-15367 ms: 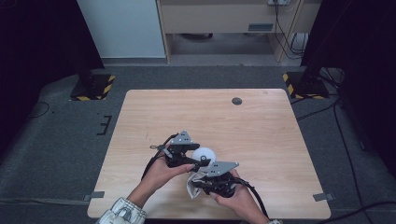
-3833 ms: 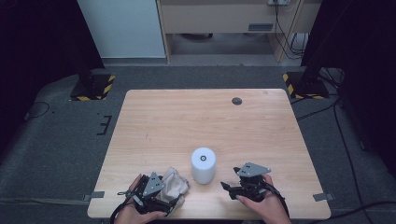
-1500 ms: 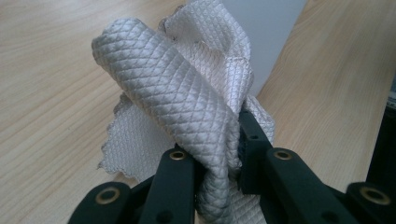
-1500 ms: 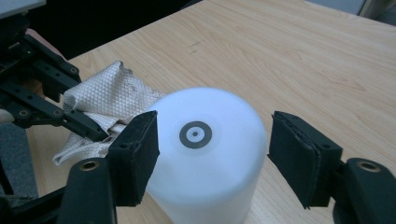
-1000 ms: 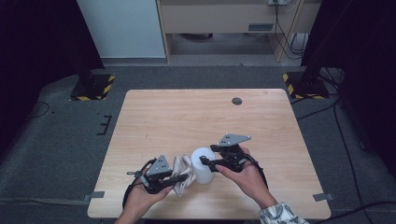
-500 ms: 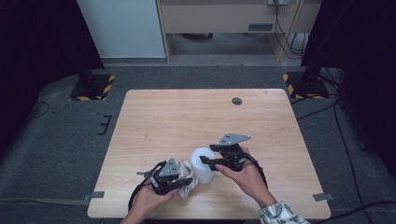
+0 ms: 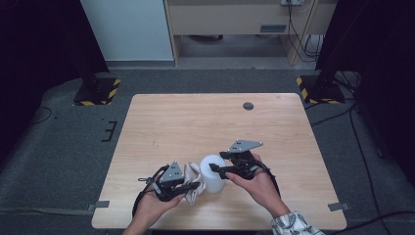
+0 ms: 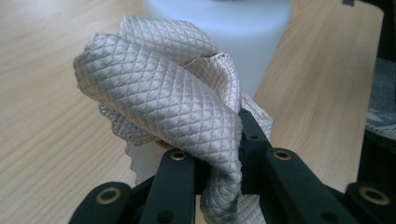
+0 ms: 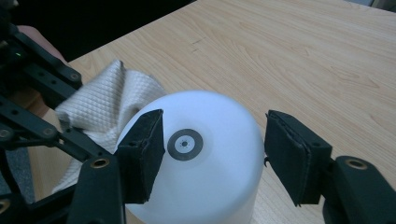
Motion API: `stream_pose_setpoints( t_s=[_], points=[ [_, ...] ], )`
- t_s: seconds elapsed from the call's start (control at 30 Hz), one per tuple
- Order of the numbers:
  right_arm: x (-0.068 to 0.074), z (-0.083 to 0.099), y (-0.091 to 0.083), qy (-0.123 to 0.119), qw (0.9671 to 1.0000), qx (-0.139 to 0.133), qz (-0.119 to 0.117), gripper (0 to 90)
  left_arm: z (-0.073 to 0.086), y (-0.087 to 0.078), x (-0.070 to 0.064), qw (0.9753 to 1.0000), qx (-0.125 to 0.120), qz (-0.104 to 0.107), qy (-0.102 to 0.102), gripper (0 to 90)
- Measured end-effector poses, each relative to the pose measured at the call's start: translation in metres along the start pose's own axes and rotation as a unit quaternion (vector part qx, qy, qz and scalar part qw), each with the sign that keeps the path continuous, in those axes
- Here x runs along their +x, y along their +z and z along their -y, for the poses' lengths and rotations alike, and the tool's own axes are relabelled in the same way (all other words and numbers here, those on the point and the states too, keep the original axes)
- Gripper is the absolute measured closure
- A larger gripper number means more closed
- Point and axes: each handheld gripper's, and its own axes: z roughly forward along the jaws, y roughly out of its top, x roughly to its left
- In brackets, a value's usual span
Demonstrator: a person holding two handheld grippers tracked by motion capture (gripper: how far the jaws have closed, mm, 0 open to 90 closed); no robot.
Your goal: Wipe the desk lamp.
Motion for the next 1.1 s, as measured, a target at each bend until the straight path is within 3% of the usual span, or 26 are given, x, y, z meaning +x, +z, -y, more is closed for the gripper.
stream_pose_setpoints(
  t_s=[0.3,0.47,0.57,0.7,0.87,1.0,1.03,1.1],
  points=[
    [0.000,0.000,0.000,0.000,1.0000,0.000,0.001,38.4,0.001,0.002,-0.003,1.0000,0.007,0.001,0.005,79.0],
    [0.001,0.000,0.000,-0.001,1.0000,0.000,0.001,38.4,-0.004,-0.009,-0.001,0.9998,-0.020,-0.002,-0.007,79.1],
    [0.000,0.000,0.001,-0.001,1.0000,0.001,-0.001,38.3,-0.006,-0.011,-0.007,0.9997,-0.026,0.001,-0.002,79.1],
    [0.000,0.000,0.001,0.001,1.0000,0.000,0.000,38.3,-0.007,-0.005,-0.016,0.9998,-0.017,0.005,0.011,79.0],
    [0.001,0.000,0.001,0.000,1.0000,0.000,0.000,38.4,-0.004,0.001,-0.017,0.9999,-0.005,0.007,0.014,79.0],
    [0.000,0.000,0.001,0.000,1.0000,0.000,0.000,38.4,0.003,0.011,-0.016,0.9996,0.022,0.005,0.015,79.0],
    [0.000,0.000,0.001,0.000,1.0000,0.000,-0.001,38.3,0.006,0.015,-0.015,0.9990,0.039,0.003,0.019,79.0],
    [0.000,0.000,0.001,0.001,1.0000,0.000,-0.002,38.4,0.006,0.016,-0.016,0.9990,0.040,0.004,0.021,79.0]
  ],
)
